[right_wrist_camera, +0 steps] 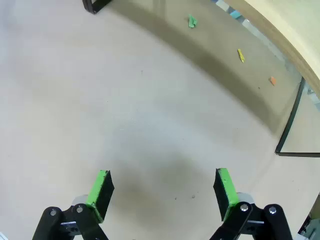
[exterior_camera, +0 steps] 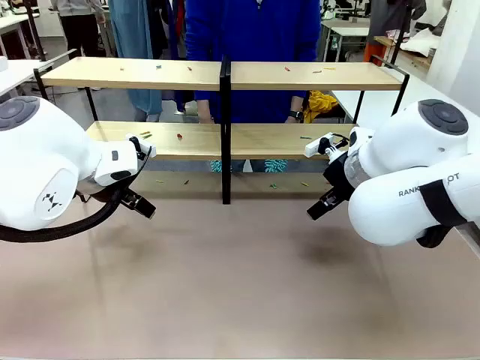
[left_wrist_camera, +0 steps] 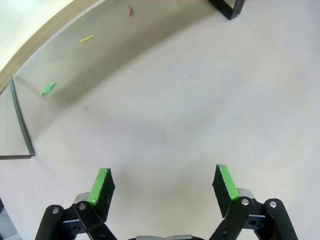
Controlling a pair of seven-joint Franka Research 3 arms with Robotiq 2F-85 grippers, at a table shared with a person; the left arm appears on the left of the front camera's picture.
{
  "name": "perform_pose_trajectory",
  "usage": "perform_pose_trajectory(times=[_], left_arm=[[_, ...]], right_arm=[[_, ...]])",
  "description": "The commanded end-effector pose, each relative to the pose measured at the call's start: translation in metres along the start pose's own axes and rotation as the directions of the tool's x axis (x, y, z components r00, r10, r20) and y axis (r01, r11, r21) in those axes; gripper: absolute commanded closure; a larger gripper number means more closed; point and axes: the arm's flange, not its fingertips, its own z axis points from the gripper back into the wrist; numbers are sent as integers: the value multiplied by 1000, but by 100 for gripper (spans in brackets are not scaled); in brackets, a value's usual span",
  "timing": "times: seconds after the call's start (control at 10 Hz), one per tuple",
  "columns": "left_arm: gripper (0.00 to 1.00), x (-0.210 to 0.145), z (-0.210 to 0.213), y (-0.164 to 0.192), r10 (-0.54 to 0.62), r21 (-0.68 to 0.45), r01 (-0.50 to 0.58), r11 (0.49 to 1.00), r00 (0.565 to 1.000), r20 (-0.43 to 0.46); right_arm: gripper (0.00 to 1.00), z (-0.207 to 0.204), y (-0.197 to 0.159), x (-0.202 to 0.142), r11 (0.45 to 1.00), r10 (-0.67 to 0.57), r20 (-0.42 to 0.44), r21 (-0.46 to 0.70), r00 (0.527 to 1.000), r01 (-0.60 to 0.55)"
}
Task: Clean the shelves.
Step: Pick up the Duster when the human hands it over.
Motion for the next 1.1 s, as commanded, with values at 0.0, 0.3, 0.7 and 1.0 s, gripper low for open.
perform_pose_trajectory(times=[0.0, 0.3, 0.7, 1.0], left_arm=[[0, 0, 0, 0, 0, 0, 0, 1000, 1000, 0], [0, 0, 0, 0, 0, 0, 0, 1000, 1000, 0], [0, 0, 0, 0, 0, 0, 0, 1000, 1000, 0], [0, 0, 0, 0, 0, 0, 0, 1000, 1000, 0]], right_arm=[[0, 0, 0, 0, 1000, 0, 0, 0, 1000, 0], [0, 0, 0, 0, 1000, 0, 0, 0, 1000, 0], [0, 0, 0, 0, 1000, 0, 0, 0, 1000, 0], [0, 0, 0, 0, 1000, 0, 0, 0, 1000, 0]])
